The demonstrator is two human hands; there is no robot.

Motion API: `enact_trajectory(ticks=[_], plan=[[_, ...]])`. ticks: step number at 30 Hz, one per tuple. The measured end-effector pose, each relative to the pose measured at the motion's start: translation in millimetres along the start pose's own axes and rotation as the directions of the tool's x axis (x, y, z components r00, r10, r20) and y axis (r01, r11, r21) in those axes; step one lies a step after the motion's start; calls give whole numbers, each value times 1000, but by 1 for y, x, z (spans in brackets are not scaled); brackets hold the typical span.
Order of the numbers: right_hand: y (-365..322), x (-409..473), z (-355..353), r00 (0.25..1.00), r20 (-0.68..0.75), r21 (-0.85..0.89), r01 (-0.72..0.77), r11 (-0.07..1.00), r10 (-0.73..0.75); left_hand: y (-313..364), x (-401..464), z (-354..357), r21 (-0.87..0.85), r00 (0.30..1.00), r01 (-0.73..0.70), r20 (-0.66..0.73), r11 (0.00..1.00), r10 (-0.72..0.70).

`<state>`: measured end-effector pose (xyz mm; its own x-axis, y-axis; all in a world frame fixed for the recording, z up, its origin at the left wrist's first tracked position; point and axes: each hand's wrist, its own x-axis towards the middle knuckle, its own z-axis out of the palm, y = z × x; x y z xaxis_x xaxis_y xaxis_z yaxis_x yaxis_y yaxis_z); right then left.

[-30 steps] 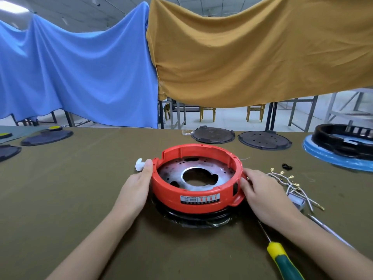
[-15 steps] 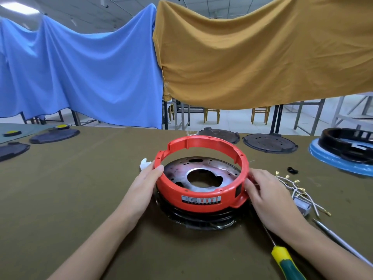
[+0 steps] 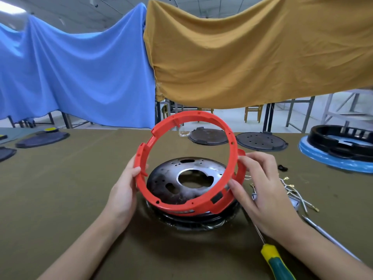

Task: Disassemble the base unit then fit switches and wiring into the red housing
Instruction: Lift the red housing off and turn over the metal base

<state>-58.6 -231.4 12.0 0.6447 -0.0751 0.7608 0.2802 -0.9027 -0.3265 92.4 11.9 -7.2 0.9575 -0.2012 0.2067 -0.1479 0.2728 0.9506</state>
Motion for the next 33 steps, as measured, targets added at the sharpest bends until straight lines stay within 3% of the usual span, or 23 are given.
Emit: enact_trajectory(ticks=[4, 10, 16, 22, 26, 33], plan=[[2, 0, 4, 999, 26, 6, -44, 999, 44, -2, 2, -3, 114, 1000, -9, 10, 993, 8], [10, -1, 9, 988, 61, -33, -137, 990, 139, -3, 2, -1, 134, 992, 58, 100, 989, -71], [17, -3, 10, 974, 68, -68, -213, 975, 217, 0, -2, -1, 280, 981, -41, 193, 959, -14], [26, -3, 13, 939, 149, -117, -293, 949, 308, -2, -5, 1, 344, 990, -51, 140, 938, 2], [27, 0, 14, 928, 187, -170, -293, 941, 323, -9, 8, 5, 377, 999, 39, 12, 926, -47], [26, 5, 20, 898, 233, -271, -310, 911, 375, -16, 7, 2, 432, 1000, 10, -10, 902, -6]])
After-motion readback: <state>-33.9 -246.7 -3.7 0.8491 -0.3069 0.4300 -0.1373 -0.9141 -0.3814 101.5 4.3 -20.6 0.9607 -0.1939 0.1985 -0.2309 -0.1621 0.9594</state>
